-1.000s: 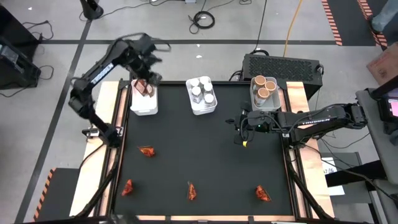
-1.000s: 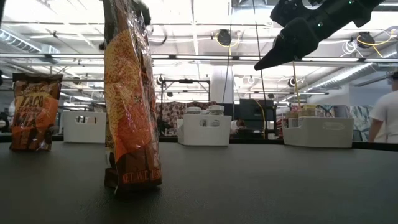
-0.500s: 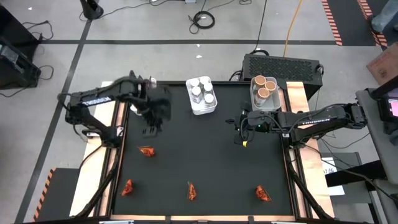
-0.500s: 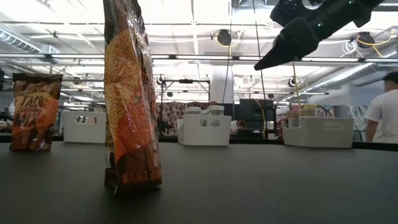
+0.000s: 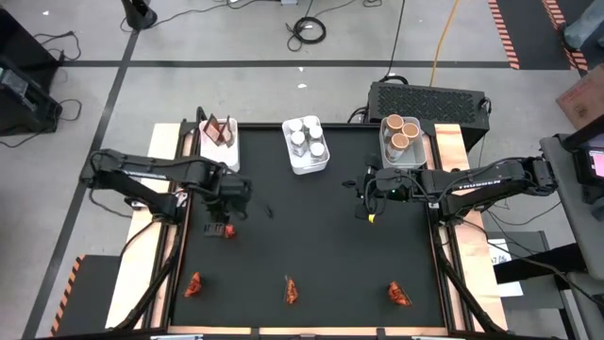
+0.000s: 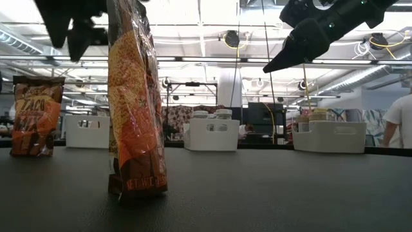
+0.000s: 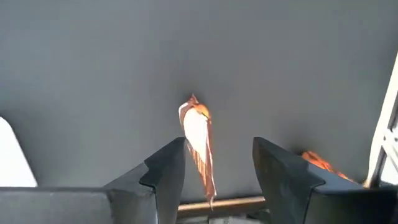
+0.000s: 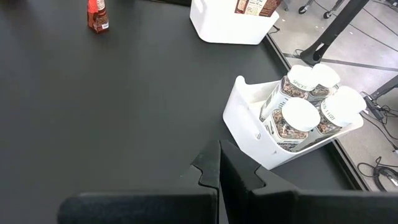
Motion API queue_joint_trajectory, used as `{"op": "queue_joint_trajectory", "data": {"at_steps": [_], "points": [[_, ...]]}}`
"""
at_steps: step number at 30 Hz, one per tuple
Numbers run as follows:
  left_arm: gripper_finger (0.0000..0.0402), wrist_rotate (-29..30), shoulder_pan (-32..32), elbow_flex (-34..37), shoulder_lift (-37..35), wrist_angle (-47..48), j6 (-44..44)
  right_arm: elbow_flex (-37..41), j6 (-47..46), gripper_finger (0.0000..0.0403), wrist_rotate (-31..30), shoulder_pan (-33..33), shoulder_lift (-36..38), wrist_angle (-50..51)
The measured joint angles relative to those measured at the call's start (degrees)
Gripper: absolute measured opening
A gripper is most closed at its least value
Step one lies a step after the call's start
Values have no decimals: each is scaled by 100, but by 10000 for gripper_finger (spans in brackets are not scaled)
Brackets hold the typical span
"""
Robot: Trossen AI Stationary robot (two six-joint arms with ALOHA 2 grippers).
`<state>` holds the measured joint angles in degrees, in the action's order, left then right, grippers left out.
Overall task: Sort spices by type
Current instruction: Put the orange seasoning pack into the left white bin
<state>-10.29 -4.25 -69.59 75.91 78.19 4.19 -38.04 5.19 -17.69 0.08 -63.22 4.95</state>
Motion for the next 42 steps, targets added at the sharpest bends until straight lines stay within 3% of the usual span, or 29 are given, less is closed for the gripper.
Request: {"op": "queue_joint_trajectory", "data": {"at_steps": [8, 20, 25, 31, 42], "points": [[189, 0, -2, 1208, -706, -857, 633, -1, 41, 0, 0, 0, -2, -10], [185, 2, -2, 1979, -524, -1090, 729, 1, 44, 0, -1, 0, -2, -15], [140, 2, -2, 1979, -527, -1106, 697, 1, 44, 0, -2, 1, -2, -20], [17, 0, -2, 1979, -528, -1136, 492, 1, 44, 0, -1, 1, -2, -19], [3, 65, 11, 1615, -528, -932, 389, -1, 44, 0, 0, 2, -2, -20]]}}
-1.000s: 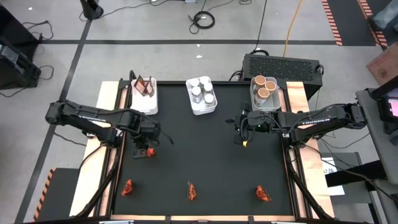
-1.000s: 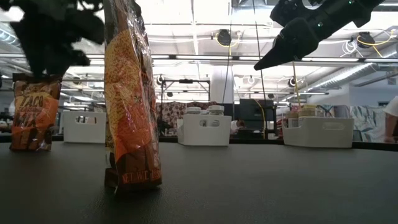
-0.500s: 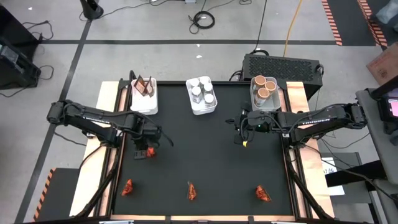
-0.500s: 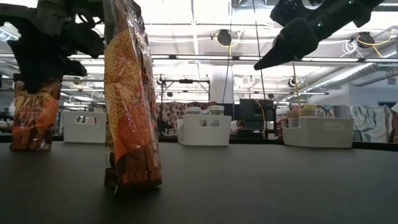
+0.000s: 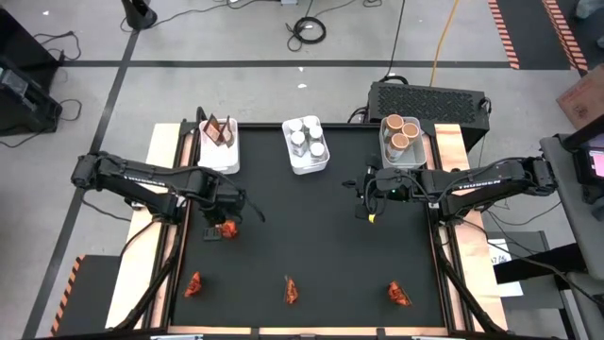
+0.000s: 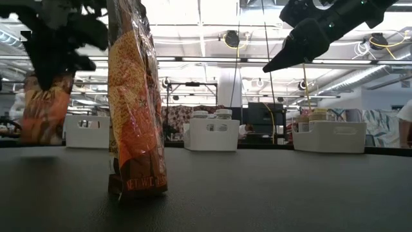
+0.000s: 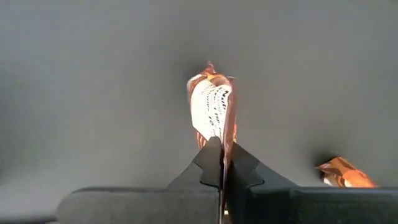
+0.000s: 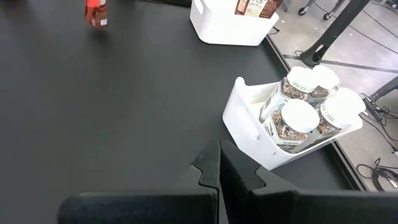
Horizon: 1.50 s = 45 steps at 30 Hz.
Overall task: Sort spices by type
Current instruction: Put the orange seasoning pack into the left white bin
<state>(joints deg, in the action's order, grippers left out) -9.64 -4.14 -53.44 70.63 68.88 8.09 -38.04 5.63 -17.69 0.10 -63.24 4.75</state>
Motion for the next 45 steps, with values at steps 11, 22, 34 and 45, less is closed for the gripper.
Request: {"op": "queue_joint_trajectory", "data": {"at_steps": [11, 22, 34, 45], "points": [[1, 2055, 281, -1802, -7, 1099, -1540, 2, 0, 0, -1, 0, 0, 2], [1, 3246, 2099, -2230, -4, 1159, -5052, 0, 0, 0, -2, 0, 0, 2], [0, 2210, 4087, -2224, 299, 953, -5653, 1, 0, 0, -1, 0, 0, 7], [0, 1944, 4911, -1383, 648, 257, -6027, 2, 0, 0, -1, 0, 0, 11]]}}
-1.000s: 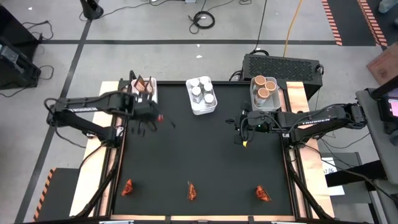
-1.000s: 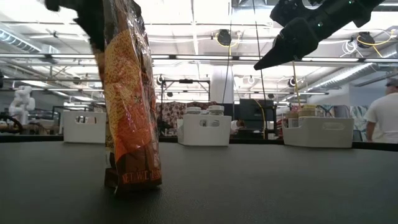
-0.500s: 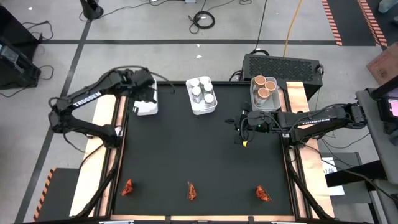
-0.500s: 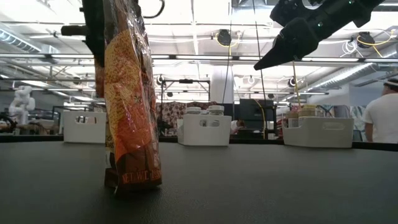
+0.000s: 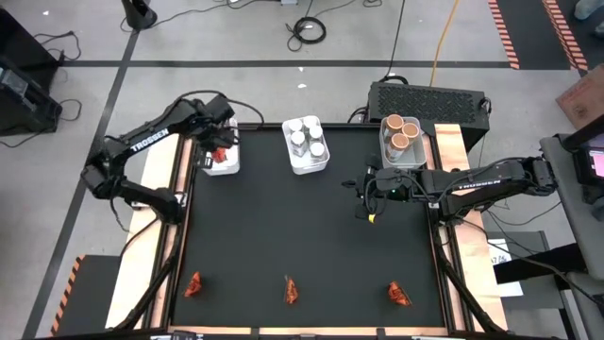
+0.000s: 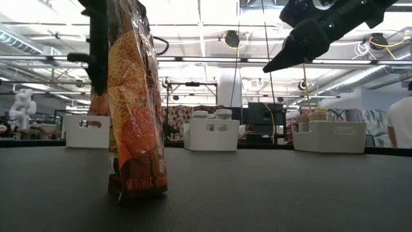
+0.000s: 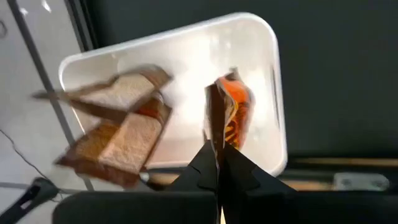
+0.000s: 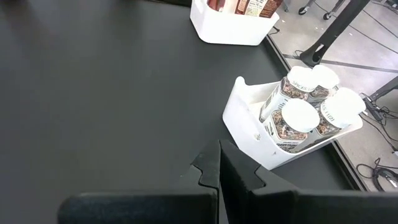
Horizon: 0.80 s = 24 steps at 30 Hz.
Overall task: Sort spices by type
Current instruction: Put the orange seasoning pack into the left white bin
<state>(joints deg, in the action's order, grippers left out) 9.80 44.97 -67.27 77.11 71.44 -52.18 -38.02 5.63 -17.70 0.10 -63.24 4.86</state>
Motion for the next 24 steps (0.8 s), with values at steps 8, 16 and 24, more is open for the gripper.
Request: {"op": "queue_joint_trajectory", "data": {"at_steps": [8, 16, 24], "points": [[0, -227, 11, 644, 43, -883, -403, -1, 0, 0, 0, 0, 0, 0], [1, -223, 39, 936, 227, -1137, -371, 0, 0, 0, 0, -1, 0, -1], [58, -170, 39, 874, 228, -1109, 253, -1, 1, 0, 0, 0, 0, -2]]}}
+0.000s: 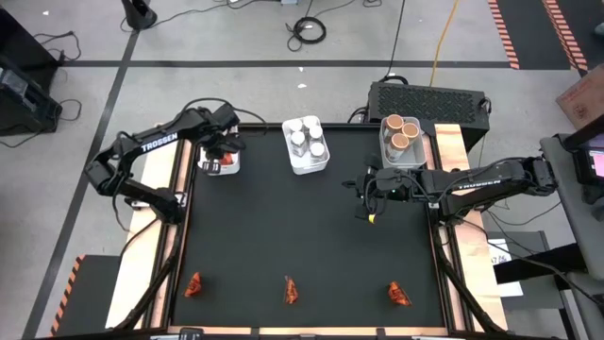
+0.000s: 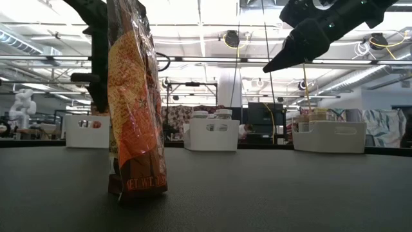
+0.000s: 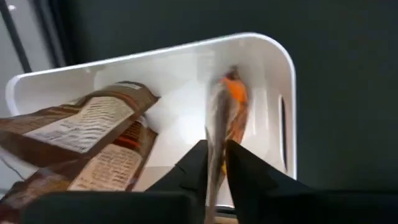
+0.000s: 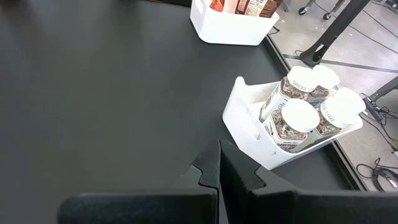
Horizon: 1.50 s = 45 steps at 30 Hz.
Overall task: Sort spices by type
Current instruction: Put the orange seasoning pack into the left white bin
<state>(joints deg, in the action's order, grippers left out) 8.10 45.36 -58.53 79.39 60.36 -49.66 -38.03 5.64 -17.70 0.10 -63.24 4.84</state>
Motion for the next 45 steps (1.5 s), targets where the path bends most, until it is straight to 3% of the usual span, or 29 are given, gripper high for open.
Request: {"op": "queue_joint_trajectory", "data": {"at_steps": [8, 14, 17, 22, 24, 32, 45], "points": [[144, 41, -56, -389, -112, 155, 384, 1, -1, 0, -1, -2, 0, 0], [179, 155, -201, -1214, -258, 394, 1355, 0, -1, 0, 1, 0, 0, 0], [182, 175, -214, -1670, -291, 401, 2823, 0, -1, 0, 0, 0, 0, 0], [183, 332, -97, -1905, -286, 664, 8129, 1, -25, 0, 1, 0, 0, 0], [183, 81, -5, -1901, -284, 1004, 9355, -1, -27, 0, 1, 0, 0, -2], [183, -207, 64, -1898, -281, 2117, 11629, 1, -43, 0, 1, 0, 0, 0], [182, -365, -163, -1391, -130, 1559, 13189, 0, -43, 0, 0, -1, 0, 0]]}}
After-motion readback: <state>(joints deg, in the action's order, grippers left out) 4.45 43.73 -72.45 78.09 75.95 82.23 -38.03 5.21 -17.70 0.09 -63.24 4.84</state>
